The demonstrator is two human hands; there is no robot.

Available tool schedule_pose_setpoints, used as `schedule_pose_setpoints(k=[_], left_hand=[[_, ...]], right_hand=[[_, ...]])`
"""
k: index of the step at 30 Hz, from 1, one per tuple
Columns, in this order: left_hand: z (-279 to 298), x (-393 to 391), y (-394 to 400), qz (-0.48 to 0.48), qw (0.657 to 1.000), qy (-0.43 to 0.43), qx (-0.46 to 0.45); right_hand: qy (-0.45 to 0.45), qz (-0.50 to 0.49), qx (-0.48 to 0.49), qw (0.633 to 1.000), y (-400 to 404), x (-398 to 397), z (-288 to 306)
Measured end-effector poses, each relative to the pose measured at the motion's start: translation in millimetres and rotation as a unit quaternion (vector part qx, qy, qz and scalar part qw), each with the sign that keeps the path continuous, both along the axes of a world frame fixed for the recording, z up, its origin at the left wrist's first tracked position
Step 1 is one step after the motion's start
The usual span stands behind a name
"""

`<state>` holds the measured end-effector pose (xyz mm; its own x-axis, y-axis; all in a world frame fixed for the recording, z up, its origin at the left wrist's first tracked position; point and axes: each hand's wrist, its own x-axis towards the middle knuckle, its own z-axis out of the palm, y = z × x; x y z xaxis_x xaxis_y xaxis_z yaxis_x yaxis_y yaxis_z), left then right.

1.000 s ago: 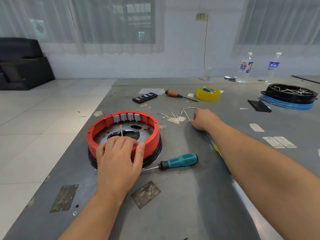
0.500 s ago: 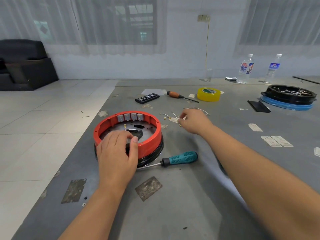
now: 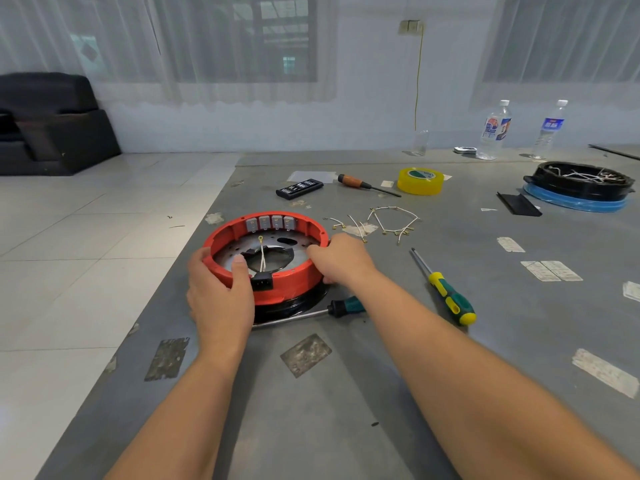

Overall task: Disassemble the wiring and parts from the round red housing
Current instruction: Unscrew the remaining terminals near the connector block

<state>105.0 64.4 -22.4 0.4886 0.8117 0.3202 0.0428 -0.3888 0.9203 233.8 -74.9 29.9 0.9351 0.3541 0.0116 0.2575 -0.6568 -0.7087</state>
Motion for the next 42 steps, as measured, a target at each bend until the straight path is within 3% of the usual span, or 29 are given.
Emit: schedule_pose_setpoints(k=[3,12,15,17,20,24,28,35,38,42], left_hand=[[-0.3,-0.1,0.8,-0.009,0.999,-0.036,-0.018],[1.0,5.7,2.4,-0.083,0.993,-0.074,-0.049],[2.3,3.5,5.1,-0.111,0.984,-0.079,-0.117],[1.2,4.6,8.1,-0.138,0.970,-0.084,-0.182],[0.3,5.9,11.6,-0.202,0.920,-0.134,-0.309],[0.1,8.0,8.6,-0.266,0.882,-0.140,-0.362],[2.4,8.6,7.5,-0.263,0.880,-0.124,-0.374],[1.7,7.4,7.8,-0.276,0.878,-0.141,-0.365],[1.2,7.4,8.6,-0.278,0.875,-0.147,-0.367],[0.4,7.0,8.8,-0.272,0.875,-0.158,-0.368]], right_hand=[[-0.006,-0.004,-0.001,1.000,-2.6,1.4,4.0],[-0.106,-0.037,0.154,0.982,-21.8,6.2,-13.5],[-0.144,-0.039,0.189,0.971,-23.6,5.4,-17.4],[-0.180,-0.035,0.198,0.963,-24.1,5.3,-17.6],[-0.202,-0.025,0.197,0.959,-25.6,5.8,-19.5],[-0.210,-0.022,0.180,0.961,-27.6,6.9,-23.0],[-0.209,-0.012,0.176,0.962,-32.2,6.4,-21.7],[-0.135,0.015,0.078,0.988,-55.2,9.3,-13.5],[-0.080,0.113,-0.018,0.990,-72.4,7.7,-9.5],[-0.043,0.222,-0.123,0.966,-79.8,0.6,-18.1]])
